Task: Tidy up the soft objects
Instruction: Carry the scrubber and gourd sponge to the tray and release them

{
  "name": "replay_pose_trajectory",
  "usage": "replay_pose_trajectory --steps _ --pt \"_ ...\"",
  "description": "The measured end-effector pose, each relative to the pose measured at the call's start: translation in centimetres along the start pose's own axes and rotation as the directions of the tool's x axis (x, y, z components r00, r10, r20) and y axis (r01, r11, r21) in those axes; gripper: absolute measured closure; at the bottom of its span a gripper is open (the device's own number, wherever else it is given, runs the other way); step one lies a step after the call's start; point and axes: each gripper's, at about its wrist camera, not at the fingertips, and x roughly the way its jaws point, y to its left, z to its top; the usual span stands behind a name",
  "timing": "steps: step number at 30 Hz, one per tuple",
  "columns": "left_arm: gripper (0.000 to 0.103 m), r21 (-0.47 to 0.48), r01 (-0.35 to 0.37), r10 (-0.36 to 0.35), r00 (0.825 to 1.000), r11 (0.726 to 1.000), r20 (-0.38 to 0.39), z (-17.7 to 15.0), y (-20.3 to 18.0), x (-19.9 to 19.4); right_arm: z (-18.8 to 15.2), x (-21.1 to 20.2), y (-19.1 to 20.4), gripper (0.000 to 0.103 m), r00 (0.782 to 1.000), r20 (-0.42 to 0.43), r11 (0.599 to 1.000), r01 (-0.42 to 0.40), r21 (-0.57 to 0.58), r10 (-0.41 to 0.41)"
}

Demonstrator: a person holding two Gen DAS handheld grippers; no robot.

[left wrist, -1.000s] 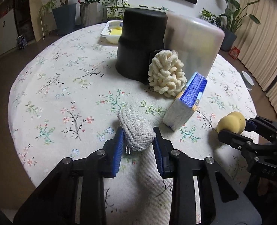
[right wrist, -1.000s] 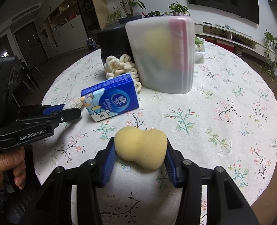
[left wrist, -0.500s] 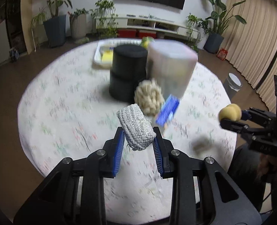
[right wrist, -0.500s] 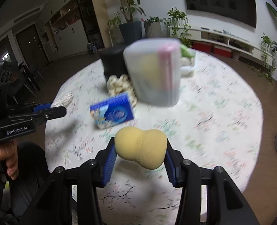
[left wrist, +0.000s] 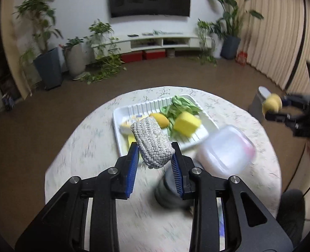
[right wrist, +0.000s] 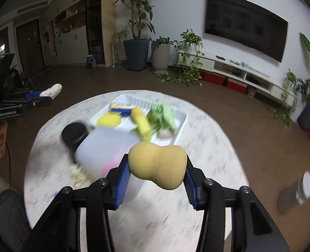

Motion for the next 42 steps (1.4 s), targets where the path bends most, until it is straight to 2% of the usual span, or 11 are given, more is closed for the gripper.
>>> replay_pose_trajectory --steps 8,13,21,27,28,30,32,34,37,39,42 --pt "0.075 0.141 0.079 -0.055 0.985 0.987 -0.163 5.2 0.5 11.5 7.6 12.0 -3.1 0.053 0.985 -0.162 0.998 -0.057 -0.016 0.054" --pt "0.075 0.182 0.138 -0.09 0.964 0.974 -0.249 4.6 -0.4 16.2 7.4 18.1 -4.3 0.053 0.966 -0.248 0.998 -0.064 0.017 0.066" --pt "0.075 0.202 0.18 -0.107 0.939 0.963 -0.327 1.7 -1.1 20.1 5.0 19.7 -3.9 0.053 0.948 -0.287 0.991 -0.135 0.025 0.136" --pt "0.072 0.186 0.173 -0.099 0.931 0.967 -0.351 1.2 -1.2 21.4 4.0 22.5 -2.2 0.051 0.91 -0.389 0.986 -0.164 -0.027 0.141" --pt "0.07 0.178 0.169 -0.098 0.931 0.969 -0.353 1.3 -1.0 21.5 3.9 22.7 -2.0 0.049 0.911 -0.39 0.986 -0.163 -0.035 0.137" --pt "0.049 0.159 0.168 -0.104 0.932 0.973 -0.347 1.4 -0.6 21.6 4.2 22.6 -2.2 0.045 0.917 -0.371 0.986 -0.168 -0.019 0.149" --pt "0.044 0.125 0.182 -0.131 0.933 0.975 -0.336 1.4 -0.1 21.4 4.2 22.7 -2.5 0.041 0.914 -0.37 0.984 -0.178 0.008 0.169" --pt "0.041 0.112 0.188 -0.142 0.934 0.976 -0.327 1.4 0.1 21.1 4.1 22.5 -2.6 0.025 0.915 -0.368 0.985 -0.174 0.003 0.163" --pt "0.028 0.115 0.185 -0.142 0.94 0.976 -0.311 1.3 -0.1 20.7 4.0 21.9 -2.8 0.024 0.919 -0.356 0.984 -0.178 0.005 0.169" --pt "0.01 0.098 0.193 -0.158 0.944 0.976 -0.29 1.6 -0.1 20.3 3.9 21.4 -3.0 0.02 0.924 -0.339 0.984 -0.18 0.016 0.175" --pt "0.0 0.082 0.188 -0.164 0.958 0.979 -0.236 2.1 0.3 19.2 4.1 20.2 -3.4 0.013 0.934 -0.301 0.981 -0.193 0.033 0.194"
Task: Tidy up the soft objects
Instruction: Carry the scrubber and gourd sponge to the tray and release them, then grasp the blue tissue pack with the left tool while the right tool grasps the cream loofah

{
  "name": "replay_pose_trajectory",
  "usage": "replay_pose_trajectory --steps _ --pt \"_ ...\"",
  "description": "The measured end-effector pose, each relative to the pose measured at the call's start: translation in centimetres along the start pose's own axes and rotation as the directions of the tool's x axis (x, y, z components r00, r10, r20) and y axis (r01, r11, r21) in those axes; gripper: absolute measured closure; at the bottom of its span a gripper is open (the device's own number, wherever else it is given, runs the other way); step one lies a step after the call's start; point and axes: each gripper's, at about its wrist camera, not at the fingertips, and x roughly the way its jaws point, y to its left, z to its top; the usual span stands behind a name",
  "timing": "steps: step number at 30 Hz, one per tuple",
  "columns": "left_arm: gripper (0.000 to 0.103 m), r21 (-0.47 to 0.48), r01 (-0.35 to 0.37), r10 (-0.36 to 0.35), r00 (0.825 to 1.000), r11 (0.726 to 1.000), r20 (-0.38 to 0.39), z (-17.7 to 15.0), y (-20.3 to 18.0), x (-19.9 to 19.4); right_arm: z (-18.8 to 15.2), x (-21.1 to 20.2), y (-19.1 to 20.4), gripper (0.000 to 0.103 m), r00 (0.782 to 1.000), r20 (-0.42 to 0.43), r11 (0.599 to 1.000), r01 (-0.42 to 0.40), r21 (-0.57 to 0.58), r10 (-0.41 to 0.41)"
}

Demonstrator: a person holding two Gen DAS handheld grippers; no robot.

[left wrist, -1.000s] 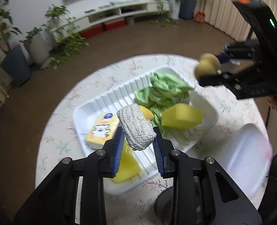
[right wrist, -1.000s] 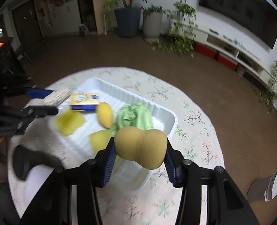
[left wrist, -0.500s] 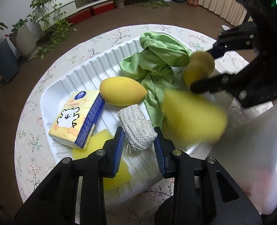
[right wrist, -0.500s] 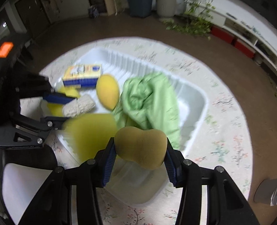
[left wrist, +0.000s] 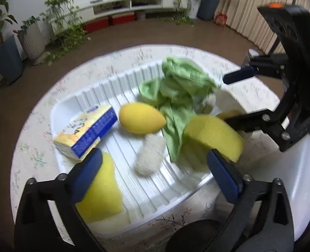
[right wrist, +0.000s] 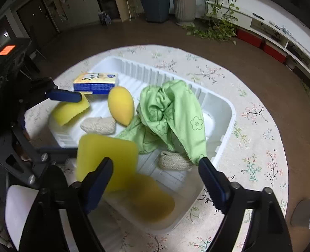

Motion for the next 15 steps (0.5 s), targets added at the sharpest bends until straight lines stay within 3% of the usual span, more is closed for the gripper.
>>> replay_pose_trajectory --steps 9,15 --pt "0.0 -0.081 0.004 0.004 0.995 0.997 0.097 0.6 1.5 -3.5 -0.9 -5.8 -2.0 0.008 0.983 0.178 0.995 -0.052 0.09 0.035" --pt "0.0 -0.136 0.01 0.019 0.977 0.991 0.211 -0.9 1.7 -8.6 -4.0 -11.3 -1.3 0.0 0.948 0.318 0.992 -0.053 0.113 0.014"
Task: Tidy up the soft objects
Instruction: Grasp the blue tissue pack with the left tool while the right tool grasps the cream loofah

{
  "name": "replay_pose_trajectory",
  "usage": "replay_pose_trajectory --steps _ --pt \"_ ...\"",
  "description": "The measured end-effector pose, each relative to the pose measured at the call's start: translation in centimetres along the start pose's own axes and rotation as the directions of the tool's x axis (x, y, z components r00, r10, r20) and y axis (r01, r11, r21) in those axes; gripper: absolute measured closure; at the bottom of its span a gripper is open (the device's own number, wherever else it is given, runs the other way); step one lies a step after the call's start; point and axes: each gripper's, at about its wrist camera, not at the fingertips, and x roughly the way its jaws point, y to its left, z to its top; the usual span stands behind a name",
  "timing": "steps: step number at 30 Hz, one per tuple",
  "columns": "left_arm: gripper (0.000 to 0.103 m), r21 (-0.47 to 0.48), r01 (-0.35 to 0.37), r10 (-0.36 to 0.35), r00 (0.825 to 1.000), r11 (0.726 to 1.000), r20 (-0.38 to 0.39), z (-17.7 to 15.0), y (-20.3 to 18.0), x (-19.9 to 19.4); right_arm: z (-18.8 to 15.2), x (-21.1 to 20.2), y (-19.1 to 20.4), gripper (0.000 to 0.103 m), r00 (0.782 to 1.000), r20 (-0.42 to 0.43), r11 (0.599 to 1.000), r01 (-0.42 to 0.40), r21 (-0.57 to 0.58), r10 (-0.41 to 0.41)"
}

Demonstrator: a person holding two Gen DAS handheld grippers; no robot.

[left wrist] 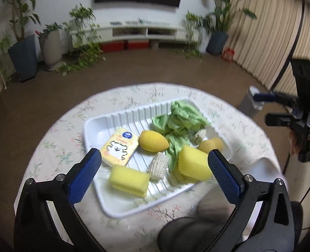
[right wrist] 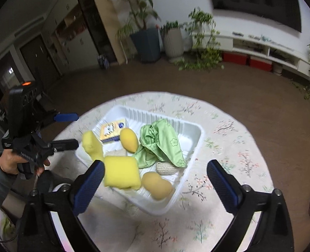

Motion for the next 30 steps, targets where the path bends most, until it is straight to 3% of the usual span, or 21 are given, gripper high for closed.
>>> replay_pose_trajectory --steps 7,14,19,22,30 --pt "0.0 -0.073 -0.044 0.054 0.99 0.996 0.133 -6.3 -1.7 -8.4 -6.1 -6.9 3.9 0.0 0.99 0.135 1.0 -0.029 0.011 0.027" --pt "0.0 -0.064 -0.054 0.064 0.982 0.997 0.177 -16.2 -8.5 -12.3 -15.8 -9.1 10.1 0.0 0.991 0.129 0.999 -0.041 0.024 0.038" --pt "0.0 -0.08 -0.055 0.066 0.987 0.995 0.15 -21.3 -12.5 -10.7 -21.0 -7.8 12.4 0.0 0.994 0.111 0.991 -0.013 0.131 -0.001" --pt "0.0 -0.026 -0.091 0.094 0.99 0.995 0.107 -22.5 -14.3 -8.6 -23.0 -6.5 13.1 0.0 0.996 0.072 0.984 0.048 0.173 -0.061" --pt "0.0 -0.037 -0.124 0.126 0.991 0.992 0.036 -22.5 -13.5 -5.4 -24.6 -5.9 13.1 0.0 0.997 0.041 0.978 0.058 0.199 -0.068"
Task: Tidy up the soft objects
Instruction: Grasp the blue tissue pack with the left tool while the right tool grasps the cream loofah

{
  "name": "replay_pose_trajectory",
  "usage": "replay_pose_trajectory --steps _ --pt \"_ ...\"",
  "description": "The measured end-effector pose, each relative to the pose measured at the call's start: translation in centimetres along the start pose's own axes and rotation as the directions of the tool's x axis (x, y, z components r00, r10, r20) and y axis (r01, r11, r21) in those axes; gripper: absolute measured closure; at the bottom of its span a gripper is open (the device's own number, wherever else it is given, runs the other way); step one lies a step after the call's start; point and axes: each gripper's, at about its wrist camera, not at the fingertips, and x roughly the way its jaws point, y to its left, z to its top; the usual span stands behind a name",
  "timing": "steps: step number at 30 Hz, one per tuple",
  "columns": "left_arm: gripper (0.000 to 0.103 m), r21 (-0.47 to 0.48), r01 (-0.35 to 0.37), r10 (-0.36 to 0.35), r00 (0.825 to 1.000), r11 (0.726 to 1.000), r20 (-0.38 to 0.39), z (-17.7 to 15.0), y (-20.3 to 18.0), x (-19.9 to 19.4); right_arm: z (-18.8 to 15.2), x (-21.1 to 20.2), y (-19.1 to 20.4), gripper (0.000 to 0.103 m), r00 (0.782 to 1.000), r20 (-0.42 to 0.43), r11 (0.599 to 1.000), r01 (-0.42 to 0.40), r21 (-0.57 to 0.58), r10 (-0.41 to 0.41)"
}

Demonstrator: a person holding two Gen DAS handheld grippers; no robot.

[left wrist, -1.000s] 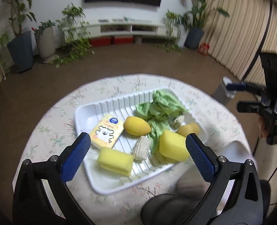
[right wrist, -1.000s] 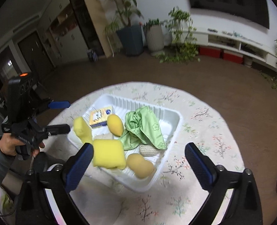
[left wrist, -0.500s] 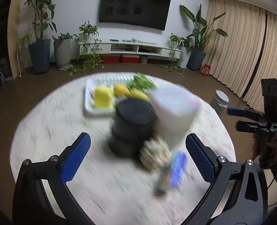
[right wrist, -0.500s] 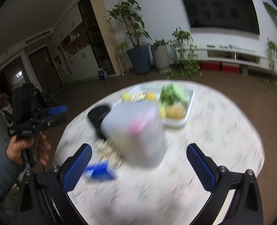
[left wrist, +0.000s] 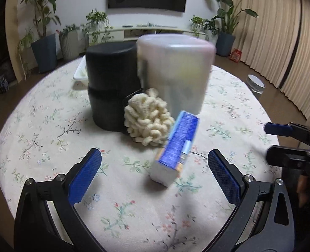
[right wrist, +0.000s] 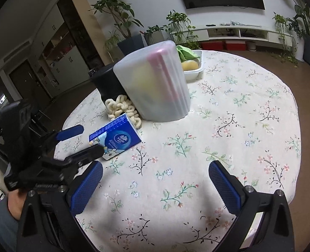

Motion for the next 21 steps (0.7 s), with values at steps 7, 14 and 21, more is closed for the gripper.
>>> replay_pose_trajectory --steps 7,14,21 --pt "0.004 0.007 0.018 -0.017 0.996 1.0 -0.089 0.0 -0.1 1.9 0.4 0.7 0.5 0.0 1.0 -0.006 1.0 0.008 -0.012 -0.008" --pt "0.068 0.016 0.039 -0.036 0.991 0.999 -0.13 0.0 -0.4 2.7 0.8 2.1 1.0 0.019 0.998 -0.042 0.999 0.041 -0.017 -0.041" --pt "0.074 -0.063 0.048 -0.056 0.991 0.997 -0.122 -1.5 0.8 1.1 1.4 4.0 2.3 0.034 0.997 -0.063 0.999 0.04 -0.018 -0.041"
